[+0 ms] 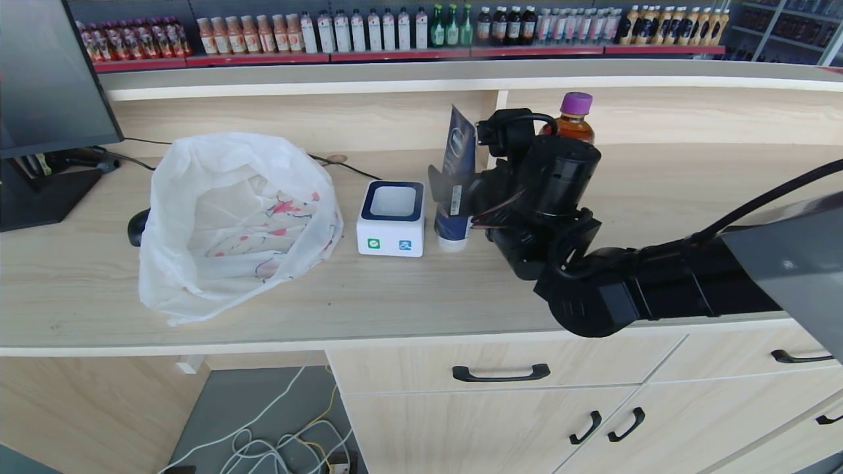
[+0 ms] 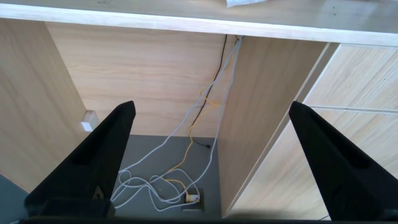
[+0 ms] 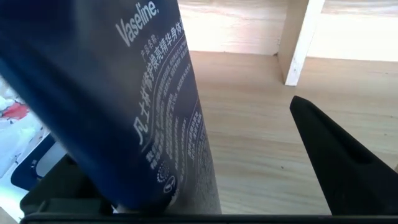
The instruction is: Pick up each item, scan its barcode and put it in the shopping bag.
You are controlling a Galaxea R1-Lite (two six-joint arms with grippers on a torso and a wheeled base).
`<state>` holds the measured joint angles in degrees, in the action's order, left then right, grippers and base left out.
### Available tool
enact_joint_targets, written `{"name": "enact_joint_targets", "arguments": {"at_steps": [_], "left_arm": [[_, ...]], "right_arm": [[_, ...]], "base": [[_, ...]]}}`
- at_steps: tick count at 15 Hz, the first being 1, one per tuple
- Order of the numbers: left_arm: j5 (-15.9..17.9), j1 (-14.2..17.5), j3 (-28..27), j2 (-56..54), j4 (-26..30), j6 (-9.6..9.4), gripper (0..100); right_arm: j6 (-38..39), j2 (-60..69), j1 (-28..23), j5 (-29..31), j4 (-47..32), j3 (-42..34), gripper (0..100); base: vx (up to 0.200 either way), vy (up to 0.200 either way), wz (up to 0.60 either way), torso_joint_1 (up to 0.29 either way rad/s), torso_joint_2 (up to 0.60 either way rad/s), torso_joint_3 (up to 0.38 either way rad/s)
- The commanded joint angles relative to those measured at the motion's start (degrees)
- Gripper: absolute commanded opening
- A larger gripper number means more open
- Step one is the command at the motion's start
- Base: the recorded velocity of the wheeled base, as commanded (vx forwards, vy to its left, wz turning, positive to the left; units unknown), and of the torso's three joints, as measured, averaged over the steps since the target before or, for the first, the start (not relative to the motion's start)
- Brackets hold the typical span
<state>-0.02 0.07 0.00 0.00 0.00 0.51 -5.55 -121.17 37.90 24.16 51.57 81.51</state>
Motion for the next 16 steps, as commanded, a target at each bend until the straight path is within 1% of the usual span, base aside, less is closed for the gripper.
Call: {"name": "enact_joint_targets", "arguments": {"at_steps": [1, 9, 12, 16], "left_arm": [[0.0, 0.0, 0.0, 0.0, 0.0, 0.02, 100], [0.0, 0.0, 0.0, 0.0, 0.0, 0.02, 100], [0.0, 0.0, 0.0, 0.0, 0.0, 0.02, 100], [-0.1, 0.0, 0.0, 0.0, 0.0, 0.02, 100]], "right_arm": [[-0.2, -0.8, 0.2, 0.0, 0.0, 0.3, 100], [-0.2, -1.1, 0.3, 0.0, 0.0, 0.2, 100], [-0.1, -1.6, 2.1, 0.0, 0.5, 0.4, 100], [-0.3, -2.1, 2.2, -0.1, 1.3, 0.3, 100]], "base": [[0.0, 0.0, 0.0, 0.0, 0.0, 0.0], [0.0, 0.0, 0.0, 0.0, 0.0, 0.0], [0.0, 0.0, 0.0, 0.0, 0.0, 0.0], [0.0, 0.0, 0.0, 0.0, 0.0, 0.0]]}}
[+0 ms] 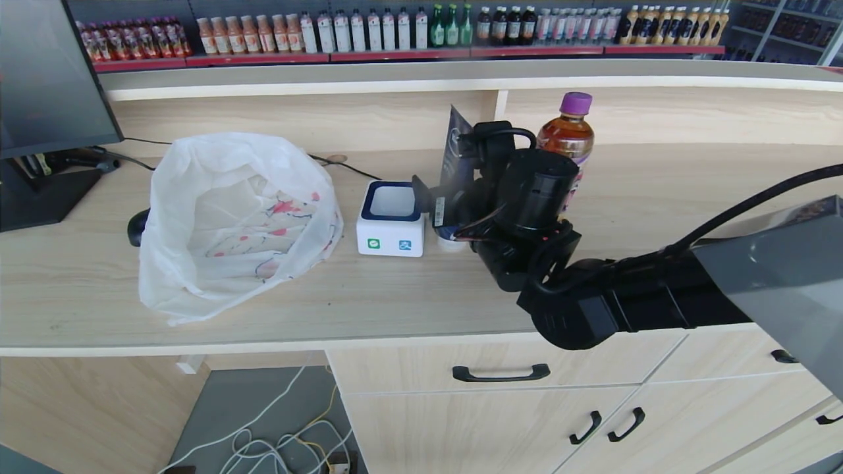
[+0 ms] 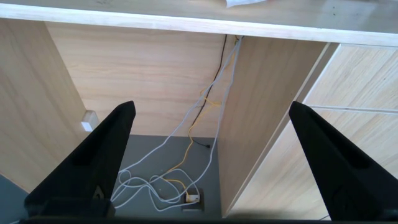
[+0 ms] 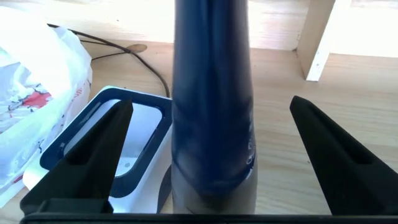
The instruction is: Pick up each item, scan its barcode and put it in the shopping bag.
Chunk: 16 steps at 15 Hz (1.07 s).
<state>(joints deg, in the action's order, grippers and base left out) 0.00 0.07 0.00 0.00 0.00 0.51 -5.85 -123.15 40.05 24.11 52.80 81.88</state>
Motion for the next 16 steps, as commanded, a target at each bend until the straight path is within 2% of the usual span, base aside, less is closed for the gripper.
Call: {"name": "enact_joint_targets", "arguments": {"at_steps": [1, 8, 9, 16], "left_arm": [[-0.1, 0.0, 0.0, 0.0, 0.0, 0.02, 100], [0.0, 0.0, 0.0, 0.0, 0.0, 0.02, 100], [0.0, 0.0, 0.0, 0.0, 0.0, 0.02, 100], [-0.1, 0.0, 0.0, 0.0, 0.0, 0.02, 100]], "right_arm": [[-0.7, -0.3, 0.0, -0.1, 0.0, -0.1, 100], [-0.8, -0.7, -0.1, -0.1, 0.1, -0.2, 100], [-0.9, -1.4, -0.1, -0.1, 0.6, -0.1, 0], [-0.8, -2.7, -0.1, -0.1, 2.6, 0.1, 0]], "base": [[0.0, 0.0, 0.0, 0.0, 0.0, 0.0], [0.0, 0.0, 0.0, 0.0, 0.0, 0.0], [0.0, 0.0, 0.0, 0.0, 0.0, 0.0], [0.0, 0.0, 0.0, 0.0, 0.0, 0.0]]}}
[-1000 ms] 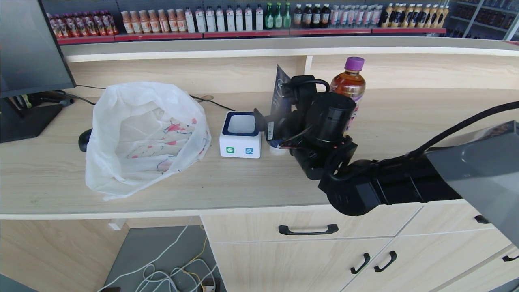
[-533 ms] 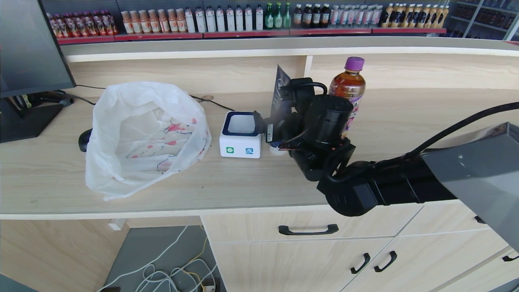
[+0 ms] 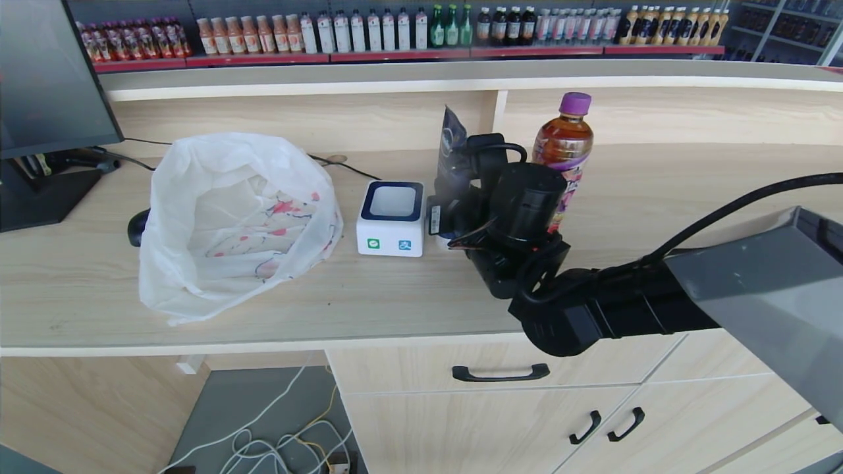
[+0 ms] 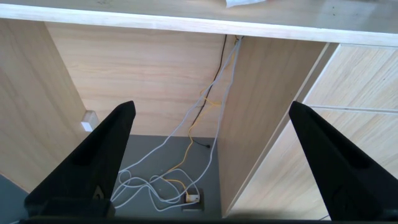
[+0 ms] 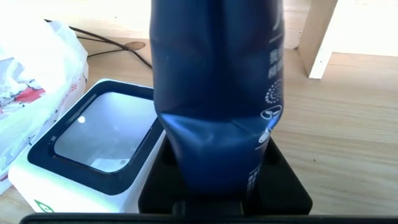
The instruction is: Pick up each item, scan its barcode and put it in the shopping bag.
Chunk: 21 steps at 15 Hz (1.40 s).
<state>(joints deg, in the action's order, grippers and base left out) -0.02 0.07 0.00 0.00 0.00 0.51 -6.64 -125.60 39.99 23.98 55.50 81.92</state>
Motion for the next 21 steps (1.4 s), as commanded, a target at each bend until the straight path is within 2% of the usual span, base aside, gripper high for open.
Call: {"name": "enact_joint_targets", "arguments": {"at_steps": [1, 13, 21], "left_arm": [[0.0, 0.0, 0.0, 0.0, 0.0, 0.02, 100], [0.0, 0.0, 0.0, 0.0, 0.0, 0.02, 100], [0.0, 0.0, 0.0, 0.0, 0.0, 0.02, 100]], "right_arm": [[0.0, -0.3, 0.0, 0.0, -0.1, 0.1, 0], [0.0, 7.7, 0.0, -0.1, -0.2, -0.3, 0], [-0.4, 23.9, 3.9, 0.1, 1.2, -14.7, 0]], "base": [[0.0, 0.0, 0.0, 0.0, 0.0, 0.0], [0.0, 0.0, 0.0, 0.0, 0.0, 0.0], [0.0, 0.0, 0.0, 0.0, 0.0, 0.0]]}}
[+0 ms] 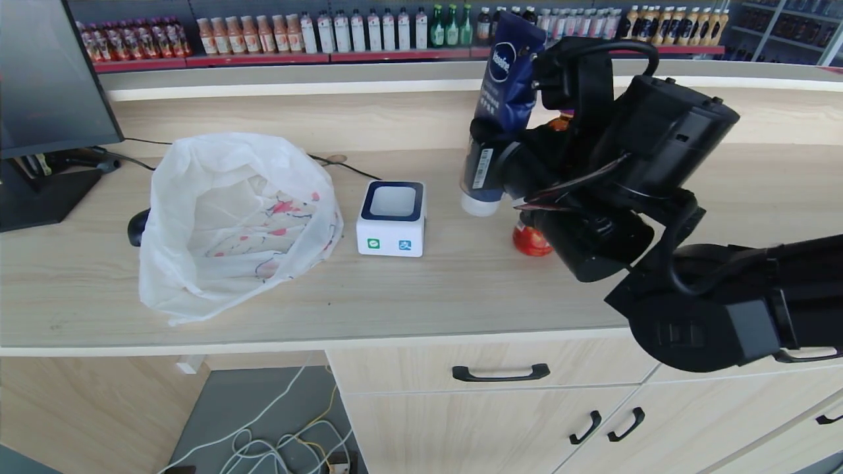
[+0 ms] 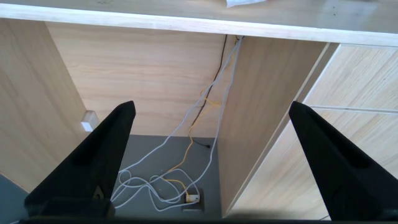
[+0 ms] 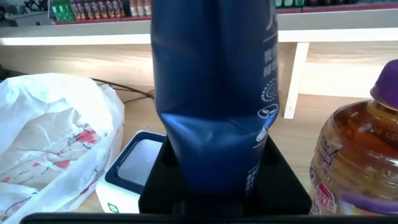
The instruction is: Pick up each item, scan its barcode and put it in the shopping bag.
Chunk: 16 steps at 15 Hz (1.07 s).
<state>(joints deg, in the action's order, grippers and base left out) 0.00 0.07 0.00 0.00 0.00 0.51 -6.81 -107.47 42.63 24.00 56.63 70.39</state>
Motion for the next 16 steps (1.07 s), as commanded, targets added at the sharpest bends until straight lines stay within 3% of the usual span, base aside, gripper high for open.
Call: {"name": "enact_joint_targets", "arguments": {"at_steps": [1, 14, 16], "left_arm": [[-0.1, 0.0, 0.0, 0.0, 0.0, 0.02, 100], [-0.1, 0.0, 0.0, 0.0, 0.0, 0.02, 100], [0.0, 0.0, 0.0, 0.0, 0.0, 0.02, 100]], "right_arm": [[-0.3, 8.1, 1.8, 0.1, 0.1, -5.3, 0], [-6.9, 30.3, 7.6, 0.0, 0.1, -28.0, 0], [-9.0, 31.9, 12.7, 0.1, 0.5, -34.2, 0]], "base": [[0.0, 0.0, 0.0, 0.0, 0.0, 0.0], [0.0, 0.0, 0.0, 0.0, 0.0, 0.0], [0.0, 0.0, 0.0, 0.0, 0.0, 0.0]]}}
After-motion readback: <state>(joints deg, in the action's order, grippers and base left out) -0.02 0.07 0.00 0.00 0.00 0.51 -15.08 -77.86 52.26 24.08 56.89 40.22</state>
